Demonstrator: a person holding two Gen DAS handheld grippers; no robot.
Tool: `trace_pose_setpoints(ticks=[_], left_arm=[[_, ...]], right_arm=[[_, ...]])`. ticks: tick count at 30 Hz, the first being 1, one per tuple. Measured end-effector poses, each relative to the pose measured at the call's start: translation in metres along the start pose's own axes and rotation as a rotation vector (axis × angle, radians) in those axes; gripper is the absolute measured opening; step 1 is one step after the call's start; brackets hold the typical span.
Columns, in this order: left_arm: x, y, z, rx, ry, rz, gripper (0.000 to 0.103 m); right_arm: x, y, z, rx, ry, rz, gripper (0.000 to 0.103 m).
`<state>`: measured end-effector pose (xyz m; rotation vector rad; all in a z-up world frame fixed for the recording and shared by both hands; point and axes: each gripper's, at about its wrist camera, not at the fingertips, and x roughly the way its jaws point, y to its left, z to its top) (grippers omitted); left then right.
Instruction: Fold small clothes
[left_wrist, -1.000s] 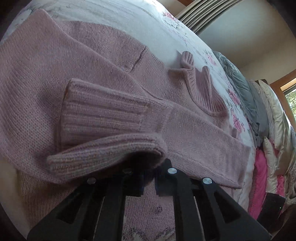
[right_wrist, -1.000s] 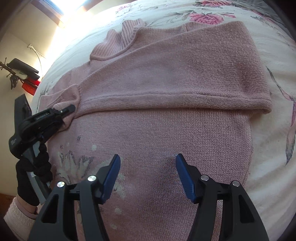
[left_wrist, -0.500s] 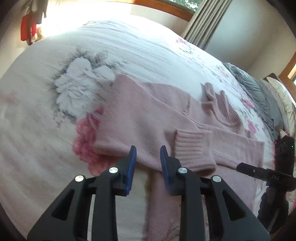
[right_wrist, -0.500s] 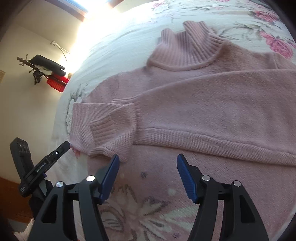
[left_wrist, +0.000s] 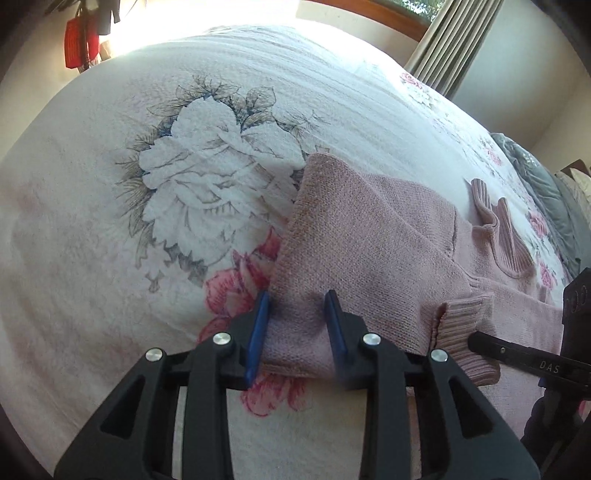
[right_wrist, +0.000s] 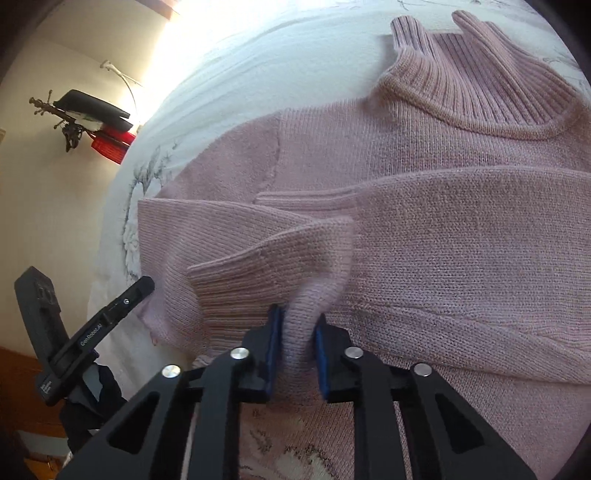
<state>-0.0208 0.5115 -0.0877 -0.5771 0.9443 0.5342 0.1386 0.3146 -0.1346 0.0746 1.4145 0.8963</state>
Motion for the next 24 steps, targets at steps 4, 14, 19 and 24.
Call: trace_pose_setpoints(ticks=[4,14,19,24], left_arm=[[-0.017,-0.014,0.004,0.038,-0.04,-0.038,0.031],[0.007,-0.111,-0.002,0.195,-0.023,-0.105,0.032],[0.045,-0.138,-0.019,0.254,0.022,0.001,0.034],[0.042,-0.152,-0.024,0.322,0.005,0.057,0.041]], right_arm=[[-0.041,-0.011,0.005,0.01,-0.069,0.017,0.011],[-0.136,-0.087,0.004,0.053,-0.183,-0.168,0.011],[-0.131,-0.14,0.0,0.117,-0.152,-0.212,0.012],[-0.137,-0.141,-0.006,0.04,-0.176,-0.412,0.032]])
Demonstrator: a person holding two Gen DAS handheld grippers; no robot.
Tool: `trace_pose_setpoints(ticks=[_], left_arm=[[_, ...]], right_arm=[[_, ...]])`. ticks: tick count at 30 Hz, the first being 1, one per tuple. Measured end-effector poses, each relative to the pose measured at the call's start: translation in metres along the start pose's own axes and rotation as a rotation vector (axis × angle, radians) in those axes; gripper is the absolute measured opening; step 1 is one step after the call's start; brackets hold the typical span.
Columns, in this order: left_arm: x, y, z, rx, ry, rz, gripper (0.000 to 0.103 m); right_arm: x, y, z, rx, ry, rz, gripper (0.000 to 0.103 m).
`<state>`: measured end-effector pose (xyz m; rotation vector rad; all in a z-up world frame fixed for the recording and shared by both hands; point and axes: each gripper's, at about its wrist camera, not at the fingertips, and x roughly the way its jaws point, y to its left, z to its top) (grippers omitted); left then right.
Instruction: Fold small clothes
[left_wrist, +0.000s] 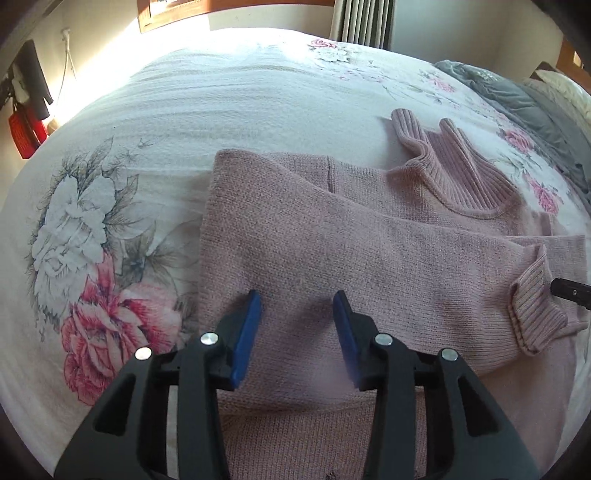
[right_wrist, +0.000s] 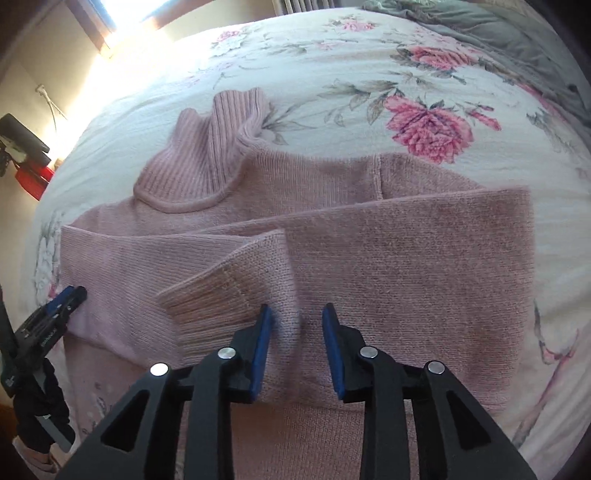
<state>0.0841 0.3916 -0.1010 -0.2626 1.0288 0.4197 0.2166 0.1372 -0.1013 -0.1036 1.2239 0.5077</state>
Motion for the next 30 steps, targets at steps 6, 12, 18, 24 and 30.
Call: trace_pose_setpoints(ticks=[6,12,18,24,30], left_arm=[[-0.016,-0.022,0.006,-0.019,-0.005,-0.082,0.044],[-0.001,-0.041,-0.002,-0.004,0.036,-0.074,0.044],[0.017,-0.039,-0.009,-0.02,0.057,-0.066,0.044],[0.016,-0.043,-0.008,-0.007,0.057,-0.043,0.044],[0.013,-0.044,-0.008,-0.025,0.056,-0.041,0.049]], right_arm=[[-0.009,0.054,-0.007,-0.154,0.022,0.121,0.064],[0.038,0.092,-0.027,-0.299,0.128,-0.039,0.076],[0.029,0.061,-0.019,-0.229,0.104,0.053,0.017],[-0.015,-0.003,-0.004,-0.067,0.018,0.055,0.0],[-0.029,-0.025,-0.012,-0.06,0.011,0.103,0.021]])
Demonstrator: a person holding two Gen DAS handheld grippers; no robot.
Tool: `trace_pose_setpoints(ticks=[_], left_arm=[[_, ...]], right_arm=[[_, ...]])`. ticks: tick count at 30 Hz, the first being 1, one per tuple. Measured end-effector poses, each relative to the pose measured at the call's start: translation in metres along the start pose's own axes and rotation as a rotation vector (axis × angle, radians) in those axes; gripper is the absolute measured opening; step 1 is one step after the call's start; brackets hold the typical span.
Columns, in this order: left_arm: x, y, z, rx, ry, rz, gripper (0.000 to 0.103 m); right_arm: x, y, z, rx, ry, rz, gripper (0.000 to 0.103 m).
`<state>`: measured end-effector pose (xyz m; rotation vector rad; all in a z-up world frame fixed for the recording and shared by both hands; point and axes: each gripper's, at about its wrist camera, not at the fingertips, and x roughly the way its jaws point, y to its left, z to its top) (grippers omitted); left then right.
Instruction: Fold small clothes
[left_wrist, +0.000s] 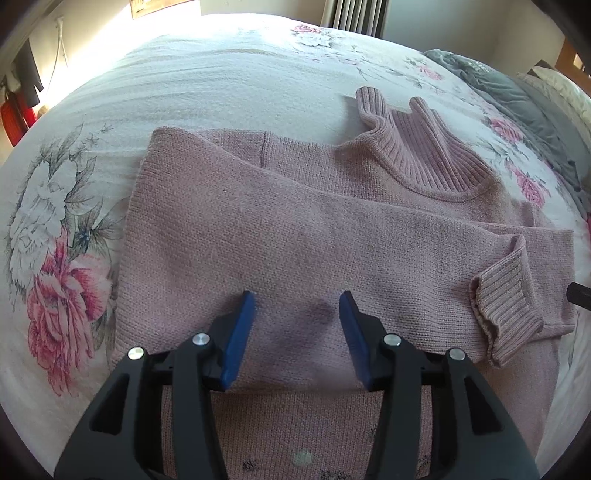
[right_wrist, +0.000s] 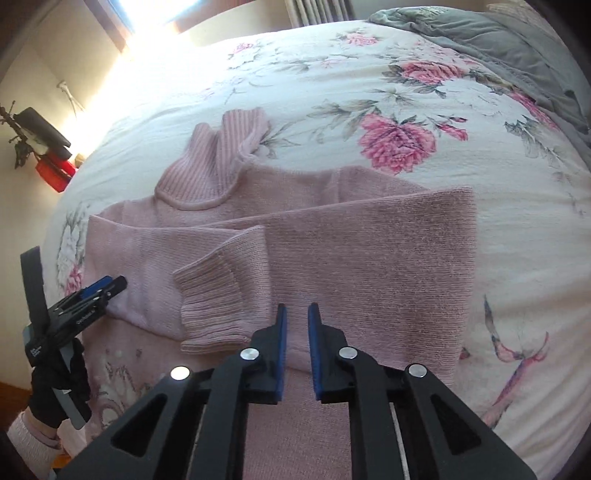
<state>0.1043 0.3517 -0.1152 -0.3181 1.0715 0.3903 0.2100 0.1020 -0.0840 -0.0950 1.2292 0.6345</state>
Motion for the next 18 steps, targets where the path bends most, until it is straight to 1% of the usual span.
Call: trace_pose_setpoints(ticks=[1,2,3,4,5,7,8,9,11,13,15,16,17,18], left_arm=[[0.0,-0.001,0.0,-0.002,0.001,0.005,0.049],[0.0,-0.001,-0.001,-0.002,0.001,0.009,0.049],[0.0,-0.002,-0.001,0.0,0.002,0.01,0.049],[-0.001,-0.002,-0.001,0.001,0.004,0.009,0.049],[-0.001,-0.002,-0.001,0.003,0.005,0.007,0.049],[-0.002,0.0,-0.001,0.0,0.01,0.001,0.049],[-0.002,0.001,-0.001,-0.004,0.011,-0.003,0.049],[-0.002,0.003,-0.001,-0.009,0.011,-0.007,0.049],[-0.002,0.006,-0.002,-0.018,0.009,-0.019,0.049],[-0.001,0.008,-0.002,-0.02,0.008,-0.027,0.049],[0.0,0.009,-0.002,-0.018,0.008,-0.033,0.049],[0.0,0.011,-0.002,-0.019,0.007,-0.038,0.049],[0.0,0.012,-0.002,-0.02,0.007,-0.044,0.049],[0.0,0.013,-0.002,-0.021,0.007,-0.049,0.049]], right_arm=[[0.003,0.011,-0.003,-0.039,0.013,0.021,0.028],[0.008,0.025,-0.006,-0.079,0.021,0.045,0.046],[0.01,0.039,-0.009,-0.113,0.029,0.074,0.06],[0.015,0.054,-0.013,-0.145,0.042,0.101,0.064],[0.021,0.066,-0.015,-0.172,0.053,0.11,0.069],[0.036,0.085,-0.014,-0.194,0.061,0.091,0.07],[0.047,0.091,-0.01,-0.19,0.079,0.072,0.07],[0.059,0.095,-0.006,-0.191,0.098,0.028,0.07],[0.081,0.1,-0.002,-0.214,0.131,-0.096,0.07],[0.094,0.107,-0.003,-0.269,0.138,-0.169,0.066],[0.092,0.109,-0.005,-0.31,0.119,-0.213,0.046],[0.089,0.107,-0.005,-0.31,0.119,-0.193,0.043],[0.084,0.103,-0.003,-0.295,0.12,-0.159,0.032],[0.078,0.096,-0.001,-0.269,0.123,-0.109,0.02]])
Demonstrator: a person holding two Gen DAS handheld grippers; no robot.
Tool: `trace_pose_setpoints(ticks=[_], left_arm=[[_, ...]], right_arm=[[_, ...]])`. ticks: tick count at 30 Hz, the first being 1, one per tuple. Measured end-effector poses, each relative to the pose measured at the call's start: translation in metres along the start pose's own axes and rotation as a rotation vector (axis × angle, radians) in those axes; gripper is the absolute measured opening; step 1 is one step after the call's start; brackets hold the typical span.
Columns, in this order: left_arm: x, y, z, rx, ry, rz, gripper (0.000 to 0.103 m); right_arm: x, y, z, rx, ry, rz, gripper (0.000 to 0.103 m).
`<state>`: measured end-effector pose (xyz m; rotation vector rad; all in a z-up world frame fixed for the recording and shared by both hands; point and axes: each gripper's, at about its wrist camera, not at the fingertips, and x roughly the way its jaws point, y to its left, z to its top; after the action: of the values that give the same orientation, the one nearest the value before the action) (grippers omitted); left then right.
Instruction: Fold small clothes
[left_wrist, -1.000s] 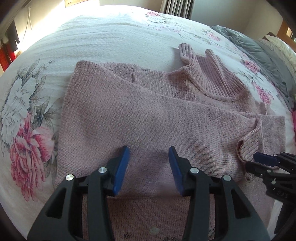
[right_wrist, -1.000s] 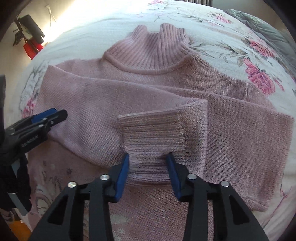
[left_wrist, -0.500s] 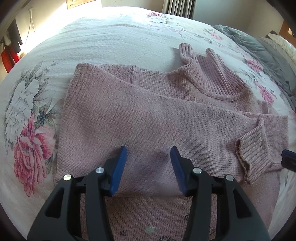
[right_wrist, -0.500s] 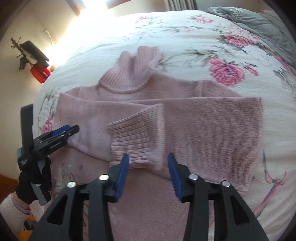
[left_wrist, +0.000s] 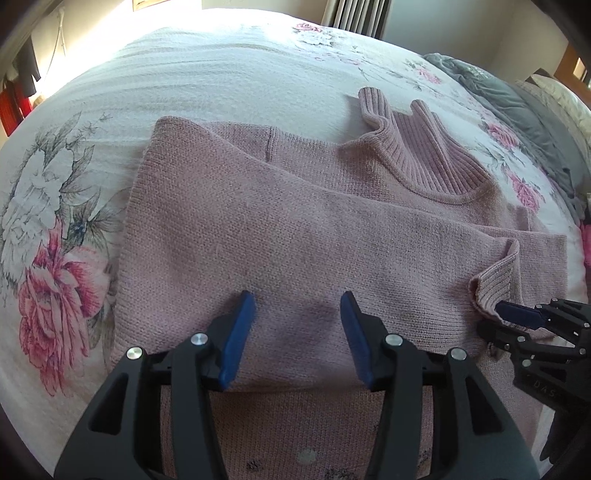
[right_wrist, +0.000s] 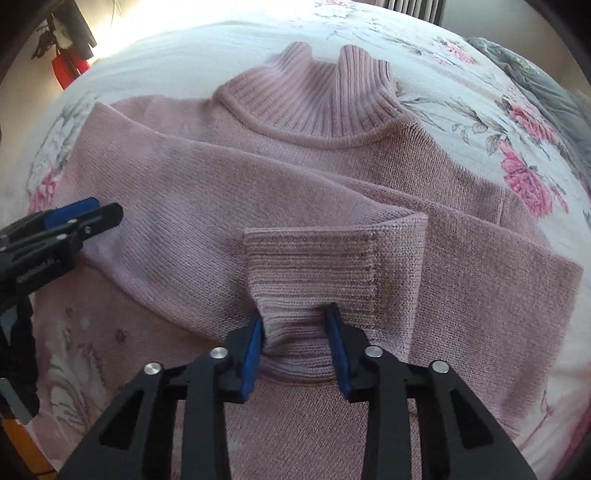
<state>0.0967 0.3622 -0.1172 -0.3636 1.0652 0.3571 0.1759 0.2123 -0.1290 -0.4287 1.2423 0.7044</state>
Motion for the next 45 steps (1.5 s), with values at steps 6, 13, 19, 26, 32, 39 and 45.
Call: trace_pose_setpoints(ticks=[6,13,19,26,32,39,45], left_arm=[[0.001,0.002,-0.001,0.016,-0.001,-0.011,0.049],[0.001,-0.003,0.001,0.042,0.006,0.006,0.049],[-0.011,-0.02,0.012,0.05,-0.025,-0.036,0.052],[0.012,-0.03,0.013,0.054,0.018,-0.018,0.052],[0.022,-0.023,0.011,0.096,0.025,-0.071,0.06],[0.004,-0.029,0.053,0.114,-0.032,-0.104,0.069],[0.035,-0.041,0.132,0.091,-0.007,-0.145,0.069]], right_arm=[[-0.048,-0.048,-0.006,0.101,-0.092,0.085,0.005],[-0.07,-0.139,-0.038,0.268,-0.076,-0.114,0.019],[-0.081,-0.16,-0.047,0.327,-0.148,0.0,0.024],[-0.051,-0.134,-0.032,0.21,-0.096,0.022,0.031],[-0.03,-0.149,-0.039,0.215,-0.067,0.052,0.03],[-0.052,-0.14,0.017,0.206,-0.137,0.177,0.049],[-0.011,-0.134,0.118,0.253,-0.108,0.301,0.062]])
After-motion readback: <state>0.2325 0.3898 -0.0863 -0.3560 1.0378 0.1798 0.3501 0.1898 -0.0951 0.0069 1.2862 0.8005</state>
